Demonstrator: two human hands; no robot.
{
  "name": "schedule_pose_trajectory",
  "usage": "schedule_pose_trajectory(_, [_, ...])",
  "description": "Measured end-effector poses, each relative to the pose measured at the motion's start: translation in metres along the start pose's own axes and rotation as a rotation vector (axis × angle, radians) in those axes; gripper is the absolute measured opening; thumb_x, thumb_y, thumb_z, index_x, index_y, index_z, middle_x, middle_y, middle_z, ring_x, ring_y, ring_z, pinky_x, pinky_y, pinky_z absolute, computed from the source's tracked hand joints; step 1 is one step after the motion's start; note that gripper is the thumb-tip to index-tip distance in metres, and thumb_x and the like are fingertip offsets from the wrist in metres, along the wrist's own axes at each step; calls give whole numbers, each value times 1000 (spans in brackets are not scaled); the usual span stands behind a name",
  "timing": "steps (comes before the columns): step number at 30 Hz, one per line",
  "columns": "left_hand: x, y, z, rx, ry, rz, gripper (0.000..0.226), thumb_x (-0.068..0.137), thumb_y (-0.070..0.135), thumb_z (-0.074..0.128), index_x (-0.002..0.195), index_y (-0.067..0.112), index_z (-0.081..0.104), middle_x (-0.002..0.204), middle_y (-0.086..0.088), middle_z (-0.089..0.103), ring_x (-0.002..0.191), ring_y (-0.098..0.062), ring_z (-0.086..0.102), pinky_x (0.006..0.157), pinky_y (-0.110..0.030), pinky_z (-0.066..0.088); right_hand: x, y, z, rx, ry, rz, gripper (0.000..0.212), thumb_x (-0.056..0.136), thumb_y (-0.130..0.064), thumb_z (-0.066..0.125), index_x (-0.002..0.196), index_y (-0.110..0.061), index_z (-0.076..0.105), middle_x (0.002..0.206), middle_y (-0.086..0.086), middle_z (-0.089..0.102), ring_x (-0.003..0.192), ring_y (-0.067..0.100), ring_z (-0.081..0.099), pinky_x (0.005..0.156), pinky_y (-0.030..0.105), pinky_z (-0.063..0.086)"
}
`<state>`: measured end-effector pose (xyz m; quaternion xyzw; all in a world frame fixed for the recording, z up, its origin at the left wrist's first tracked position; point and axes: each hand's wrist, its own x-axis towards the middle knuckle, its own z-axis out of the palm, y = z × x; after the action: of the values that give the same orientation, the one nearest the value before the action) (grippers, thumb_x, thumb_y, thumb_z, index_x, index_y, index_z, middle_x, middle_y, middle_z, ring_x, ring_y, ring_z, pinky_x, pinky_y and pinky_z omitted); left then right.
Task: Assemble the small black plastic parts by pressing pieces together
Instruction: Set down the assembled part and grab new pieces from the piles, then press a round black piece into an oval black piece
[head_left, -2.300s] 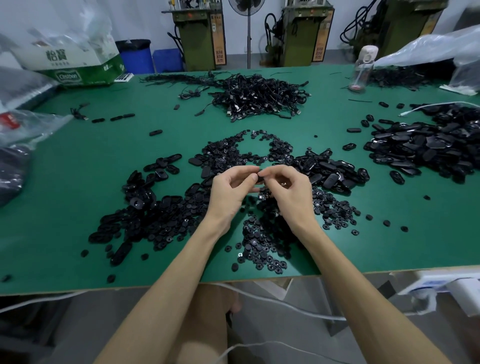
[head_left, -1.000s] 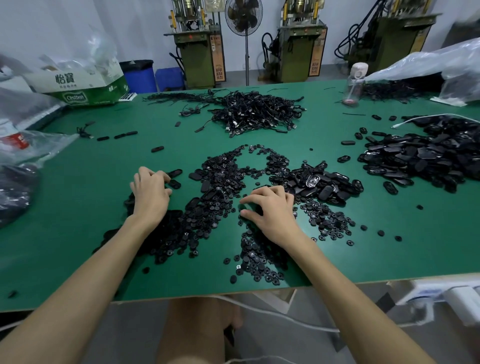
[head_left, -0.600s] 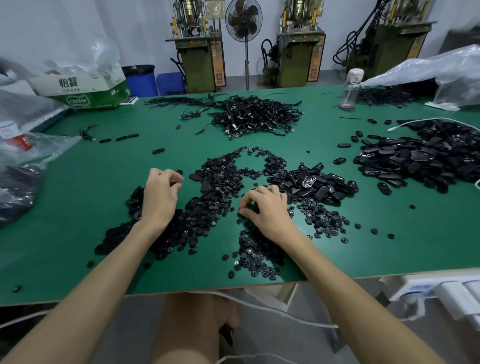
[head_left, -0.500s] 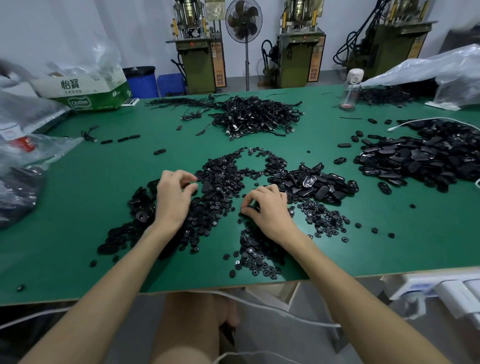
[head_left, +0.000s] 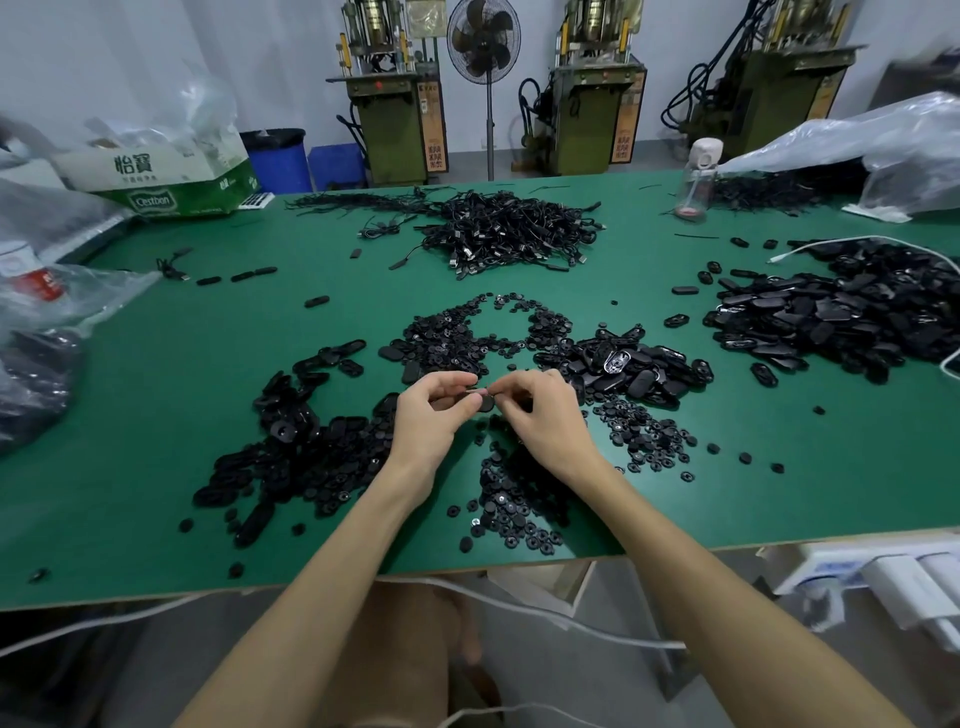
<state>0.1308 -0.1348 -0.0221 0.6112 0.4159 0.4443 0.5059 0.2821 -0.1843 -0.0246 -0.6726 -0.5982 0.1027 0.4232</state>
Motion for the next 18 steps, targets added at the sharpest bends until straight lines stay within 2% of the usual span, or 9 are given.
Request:
schedule_pose_trajectory(2, [2,2,1,-1,-47,-12,27,92,-2,71,113,14,72,109,-5,76,98,-5,71,81,-13,53,0,0,-2,78,33,22,12,98,-16,68,104,-16,78,93,-4,74,99,17,60,91,34,49])
schedule_pose_trajectory(4, [4,4,4,-4,-71,-16,30,93,-6,67,116,12,71,112,-5,76,102,-7,71,83,-13,54,0,1,-4,162,77,49,8,96,-13,71,101,-14,76,89,-6,73,88,4,64,80,20,49])
schedule_pose_trajectory(6, [5,3,5,-3,-84,-3,31,94,-8,65,119,10,71,113,-5,76,104,-6,71,84,-12,53,0,2,-4,218,102,72,5,95,-13,72,99,-14,75,88,-9,74,82,-2,65,76,13,49])
schedule_pose_trajectory(9, [5,-2,4,-63,-109,3,31,94,-7,66,121,8,72,109,-2,78,100,-3,72,83,-11,52,1,7,-6,346,102,109,7,93,-13,74,93,-20,75,86,-11,74,82,1,68,79,15,52])
schedule_pose_trajectory(11, [6,-4,3,-117,-109,-10,31,93,-6,68,120,9,73,107,-2,78,100,-9,73,84,-17,55,2,12,-8,402,109,107,13,93,-14,74,88,-25,74,80,-14,73,77,0,65,75,14,49])
schedule_pose_trajectory(14, [5,-7,4,-104,-104,-3,30,90,-2,74,117,11,75,113,-10,75,112,-24,70,95,-32,58,3,15,-6,440,94,93,14,92,-16,76,88,-29,75,78,-18,72,74,0,63,73,14,47])
schedule_pose_trajectory(18, [2,-5,3,-201,-118,22,29,90,0,76,118,3,73,111,-24,73,96,-29,77,88,-30,61,3,18,-7,584,110,143,11,91,-17,78,90,-27,78,81,-12,75,75,3,65,72,18,52])
